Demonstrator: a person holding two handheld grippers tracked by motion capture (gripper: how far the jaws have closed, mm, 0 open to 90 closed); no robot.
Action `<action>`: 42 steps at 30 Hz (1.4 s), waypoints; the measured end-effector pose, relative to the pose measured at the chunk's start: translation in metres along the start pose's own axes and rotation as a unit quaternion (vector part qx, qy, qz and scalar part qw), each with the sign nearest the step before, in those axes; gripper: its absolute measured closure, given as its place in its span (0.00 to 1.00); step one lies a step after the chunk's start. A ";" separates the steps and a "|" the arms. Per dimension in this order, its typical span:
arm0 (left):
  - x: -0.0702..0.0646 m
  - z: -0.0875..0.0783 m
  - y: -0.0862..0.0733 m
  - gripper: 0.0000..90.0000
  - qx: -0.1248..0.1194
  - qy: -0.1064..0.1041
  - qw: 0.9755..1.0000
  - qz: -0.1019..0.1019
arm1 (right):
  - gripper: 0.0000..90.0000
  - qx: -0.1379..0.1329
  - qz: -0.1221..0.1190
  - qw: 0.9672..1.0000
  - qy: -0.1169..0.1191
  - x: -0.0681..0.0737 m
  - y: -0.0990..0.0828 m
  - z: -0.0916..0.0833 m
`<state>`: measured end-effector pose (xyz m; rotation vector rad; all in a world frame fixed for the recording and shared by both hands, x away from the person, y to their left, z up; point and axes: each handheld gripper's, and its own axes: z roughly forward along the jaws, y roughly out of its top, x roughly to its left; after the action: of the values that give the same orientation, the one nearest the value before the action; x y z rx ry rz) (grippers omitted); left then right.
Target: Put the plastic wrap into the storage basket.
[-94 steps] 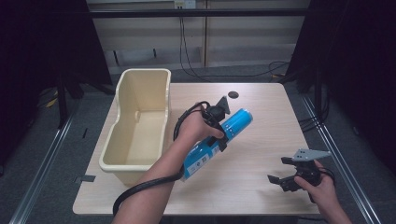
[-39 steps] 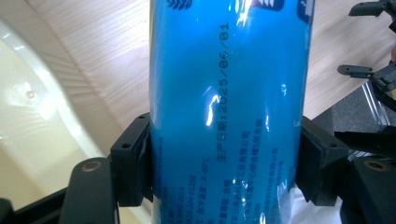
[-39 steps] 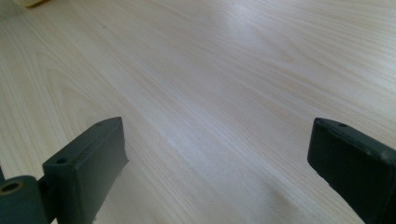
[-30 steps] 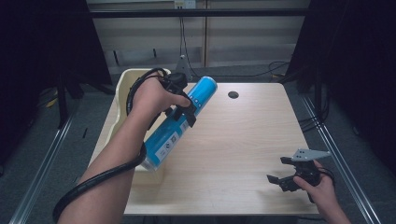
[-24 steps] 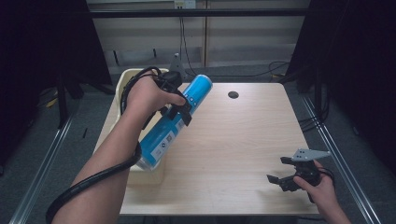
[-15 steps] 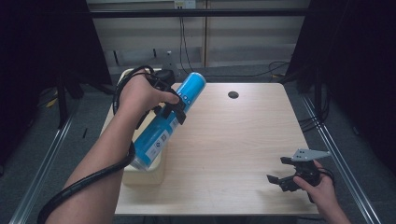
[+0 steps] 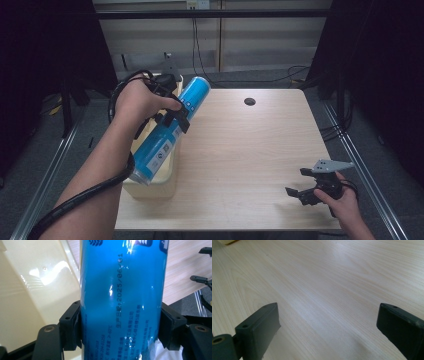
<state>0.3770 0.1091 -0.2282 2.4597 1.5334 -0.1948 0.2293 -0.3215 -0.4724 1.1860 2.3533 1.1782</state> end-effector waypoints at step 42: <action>0.058 0.011 -0.037 0.36 -0.002 0.027 0.997 -0.067 | 0.05 -0.005 0.000 1.000 -0.006 0.001 0.001 -0.001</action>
<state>0.3695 0.1718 -0.2569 2.3798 1.7204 -0.1487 0.2287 -0.3207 -0.4709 1.1852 2.3365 1.1777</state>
